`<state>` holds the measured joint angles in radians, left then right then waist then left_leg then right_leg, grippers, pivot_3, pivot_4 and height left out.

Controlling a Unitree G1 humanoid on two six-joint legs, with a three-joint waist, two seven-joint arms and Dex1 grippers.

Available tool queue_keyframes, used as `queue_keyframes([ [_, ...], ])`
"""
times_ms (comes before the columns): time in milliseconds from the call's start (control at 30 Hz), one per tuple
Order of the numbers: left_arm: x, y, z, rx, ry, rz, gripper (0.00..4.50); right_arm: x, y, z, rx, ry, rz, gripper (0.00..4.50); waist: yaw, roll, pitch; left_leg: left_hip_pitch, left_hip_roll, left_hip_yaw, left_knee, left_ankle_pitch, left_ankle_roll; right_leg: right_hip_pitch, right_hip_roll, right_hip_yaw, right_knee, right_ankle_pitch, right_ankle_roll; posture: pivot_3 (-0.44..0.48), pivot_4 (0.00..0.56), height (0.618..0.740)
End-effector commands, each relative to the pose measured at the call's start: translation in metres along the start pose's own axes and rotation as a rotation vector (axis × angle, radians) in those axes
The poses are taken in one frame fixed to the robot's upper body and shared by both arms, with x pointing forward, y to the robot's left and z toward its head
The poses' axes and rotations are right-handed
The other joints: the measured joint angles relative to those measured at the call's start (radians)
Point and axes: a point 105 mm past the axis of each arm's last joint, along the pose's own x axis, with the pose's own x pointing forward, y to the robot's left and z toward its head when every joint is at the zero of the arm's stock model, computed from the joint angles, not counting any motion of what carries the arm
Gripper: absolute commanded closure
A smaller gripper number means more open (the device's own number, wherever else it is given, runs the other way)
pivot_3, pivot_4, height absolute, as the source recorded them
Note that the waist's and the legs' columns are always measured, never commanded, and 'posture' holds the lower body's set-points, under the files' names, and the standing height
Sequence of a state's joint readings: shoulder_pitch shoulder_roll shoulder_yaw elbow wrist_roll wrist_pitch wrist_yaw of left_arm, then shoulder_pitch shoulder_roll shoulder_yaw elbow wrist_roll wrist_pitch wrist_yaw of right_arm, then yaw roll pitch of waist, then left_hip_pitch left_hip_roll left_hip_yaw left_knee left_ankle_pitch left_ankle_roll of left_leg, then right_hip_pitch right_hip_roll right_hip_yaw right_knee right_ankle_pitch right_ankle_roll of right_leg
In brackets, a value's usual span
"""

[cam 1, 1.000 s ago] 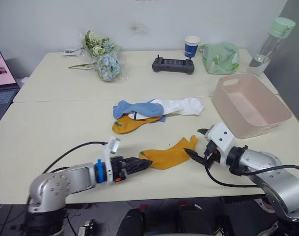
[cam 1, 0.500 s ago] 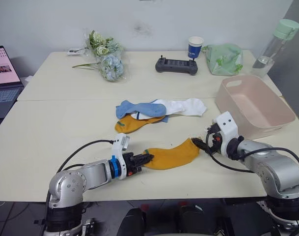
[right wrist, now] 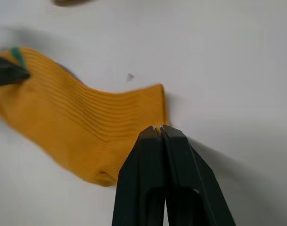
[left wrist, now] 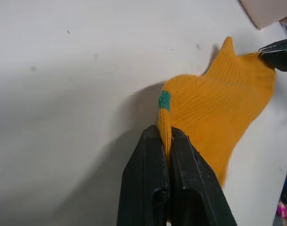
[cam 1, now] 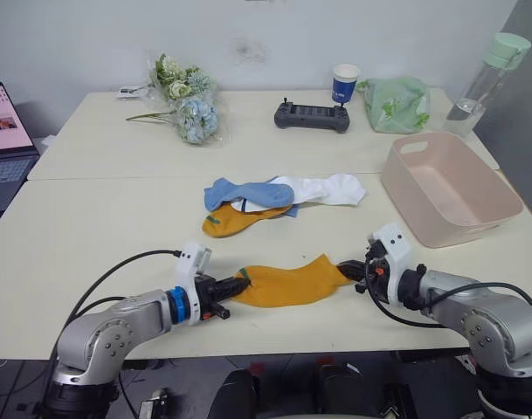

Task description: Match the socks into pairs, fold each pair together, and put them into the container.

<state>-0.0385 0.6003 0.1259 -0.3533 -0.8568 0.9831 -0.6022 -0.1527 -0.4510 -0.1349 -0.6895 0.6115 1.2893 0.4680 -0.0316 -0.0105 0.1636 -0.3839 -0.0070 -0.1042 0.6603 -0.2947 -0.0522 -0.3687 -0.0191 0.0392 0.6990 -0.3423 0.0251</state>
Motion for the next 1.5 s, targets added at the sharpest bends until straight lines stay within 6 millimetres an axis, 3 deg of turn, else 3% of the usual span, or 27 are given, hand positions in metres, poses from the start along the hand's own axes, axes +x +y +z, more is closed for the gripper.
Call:
queue_keyframes([
  [33,-0.009,-0.005,0.018,0.087,-0.058,-0.059,4.5,-0.012,0.006,0.009,0.019,-0.06,0.021,4.49,0.0,0.0,0.0,0.0,0.0,0.0,0.0,0.0,0.0,0.0,0.0,0.0,0.0,0.0,0.0,0.0,0.15,0.74],
  [233,0.002,0.006,0.016,0.073,-0.043,-0.046,4.5,-0.013,-0.004,0.022,0.088,-0.141,-0.046,4.49,-0.001,0.0,0.0,0.0,0.0,0.0,0.0,-0.002,0.003,0.0,0.0,0.0,0.0,0.0,0.0,0.0,0.15,0.74],
  [333,0.011,0.013,0.019,0.06,-0.055,-0.028,4.5,-0.004,-0.01,0.023,0.097,-0.154,-0.095,4.49,-0.001,0.0,0.0,0.0,0.0,0.0,0.0,-0.002,0.003,0.0,0.0,-0.001,0.0,0.0,0.0,0.0,0.15,0.74],
  [500,0.022,0.031,0.008,0.066,0.008,0.035,4.5,0.015,-0.03,0.007,0.024,-0.101,-0.256,4.49,-0.003,0.0,0.0,0.0,0.0,0.001,0.0,-0.002,0.003,-0.001,0.0,0.0,0.0,0.0,0.0,0.0,0.15,0.74],
  [667,0.02,0.036,0.002,0.063,0.049,0.067,4.5,0.025,-0.038,0.005,-0.002,-0.107,-0.308,4.49,-0.002,0.0,0.0,0.0,0.0,0.0,0.0,0.0,0.0,-0.001,0.0,0.0,0.001,0.0,0.0,0.0,0.15,0.74],
  [767,0.018,0.033,0.001,0.069,0.057,0.059,4.5,0.028,-0.037,0.002,-0.004,-0.087,-0.291,4.49,-0.002,0.0,0.0,0.0,0.0,0.001,0.0,0.0,0.0,-0.001,0.0,0.001,0.001,0.0,0.0,0.0,0.15,0.74],
  [900,0.005,0.014,0.005,0.102,0.092,-0.041,4.5,0.016,-0.027,0.002,-0.004,-0.046,-0.208,4.49,-0.006,0.0,0.0,0.0,0.0,0.0,-0.001,0.0,0.0,-0.001,0.0,0.001,0.0,0.0,0.0,0.0,0.15,0.74],
  [1133,-0.019,0.01,-0.002,0.126,0.158,-0.051,4.5,0.0,-0.015,-0.001,0.0,0.01,-0.135,4.49,-0.005,0.0,0.0,0.0,0.0,0.0,-0.001,-0.002,0.004,-0.001,0.0,0.0,0.0,0.0,0.0,0.0,0.15,0.74],
  [1500,-0.018,-0.01,-0.022,0.144,0.175,-0.045,4.5,-0.011,0.0,-0.015,-0.002,0.115,-0.053,4.49,-0.002,0.0,0.0,0.0,0.0,0.0,-0.001,-0.002,0.004,-0.001,0.0,0.0,-0.001,0.0,0.0,0.0,0.15,0.74],
])
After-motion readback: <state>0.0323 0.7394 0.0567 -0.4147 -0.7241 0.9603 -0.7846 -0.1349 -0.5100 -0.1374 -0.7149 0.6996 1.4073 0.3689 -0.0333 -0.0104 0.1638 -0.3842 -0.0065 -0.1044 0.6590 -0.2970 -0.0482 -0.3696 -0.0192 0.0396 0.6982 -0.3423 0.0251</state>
